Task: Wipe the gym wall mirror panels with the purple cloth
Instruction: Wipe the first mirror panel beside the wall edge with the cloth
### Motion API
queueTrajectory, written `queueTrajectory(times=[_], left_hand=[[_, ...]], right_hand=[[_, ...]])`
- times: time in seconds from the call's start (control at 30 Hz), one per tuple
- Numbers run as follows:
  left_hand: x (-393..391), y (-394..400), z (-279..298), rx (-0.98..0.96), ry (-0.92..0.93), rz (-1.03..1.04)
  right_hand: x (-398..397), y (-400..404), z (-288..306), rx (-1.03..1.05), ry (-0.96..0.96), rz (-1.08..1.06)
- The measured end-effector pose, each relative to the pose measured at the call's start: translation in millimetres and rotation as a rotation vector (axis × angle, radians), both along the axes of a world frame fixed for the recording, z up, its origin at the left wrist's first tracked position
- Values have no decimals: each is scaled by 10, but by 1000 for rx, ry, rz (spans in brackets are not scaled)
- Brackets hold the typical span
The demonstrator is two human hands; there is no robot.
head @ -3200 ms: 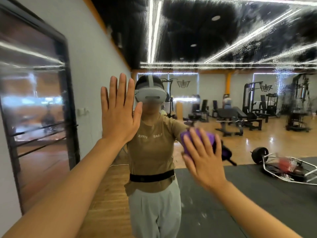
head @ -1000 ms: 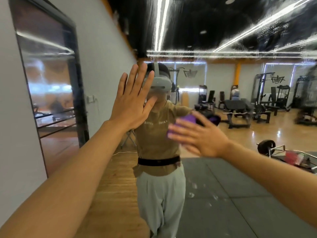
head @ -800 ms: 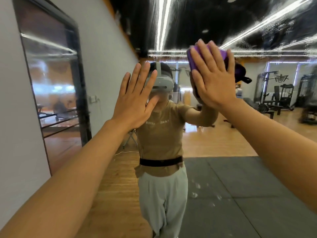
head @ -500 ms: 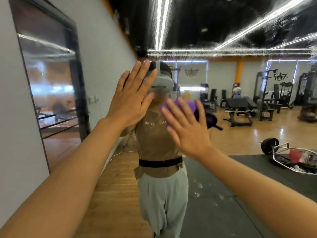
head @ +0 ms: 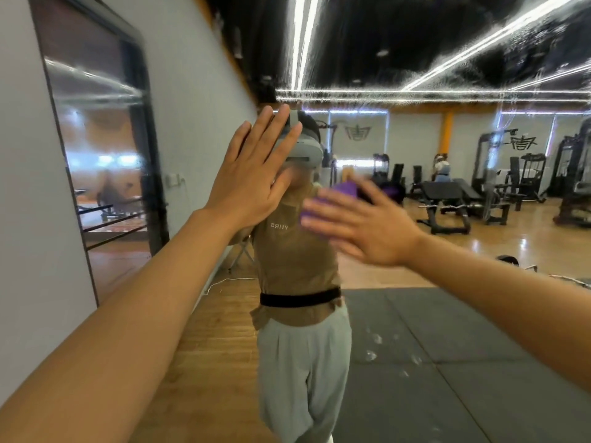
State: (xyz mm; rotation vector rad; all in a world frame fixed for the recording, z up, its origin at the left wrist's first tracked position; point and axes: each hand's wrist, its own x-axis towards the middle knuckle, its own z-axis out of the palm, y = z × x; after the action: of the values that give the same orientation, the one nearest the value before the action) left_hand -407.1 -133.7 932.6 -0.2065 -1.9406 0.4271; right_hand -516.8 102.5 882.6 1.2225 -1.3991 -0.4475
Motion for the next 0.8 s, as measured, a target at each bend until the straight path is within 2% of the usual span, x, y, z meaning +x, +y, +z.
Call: queueTrajectory(times=[0.17, 0.27, 0.37, 0.43, 0.63, 0.7, 0.8], left_hand=[[23, -30, 11, -19, -8, 24], [103, -150, -29, -24, -26, 19], [201, -295, -82, -23, -28, 51], [242, -363, -102, -12, -18, 59], [261, -459, -252, 62, 14, 52], [253, -477, -309, 68, 24, 65], [249, -500, -338, 66, 25, 66]], right_hand=[[-10, 73, 808, -515, -144, -51], [-23, 8, 806, -698, -213, -27], [39, -121, 539, -806, -226, -4], [93, -215, 158, -692, -171, -20], [174, -264, -1384, -57, -8, -51], [133, -207, -1563, 75, 42, -71], [73, -169, -1370, 212, 88, -39]])
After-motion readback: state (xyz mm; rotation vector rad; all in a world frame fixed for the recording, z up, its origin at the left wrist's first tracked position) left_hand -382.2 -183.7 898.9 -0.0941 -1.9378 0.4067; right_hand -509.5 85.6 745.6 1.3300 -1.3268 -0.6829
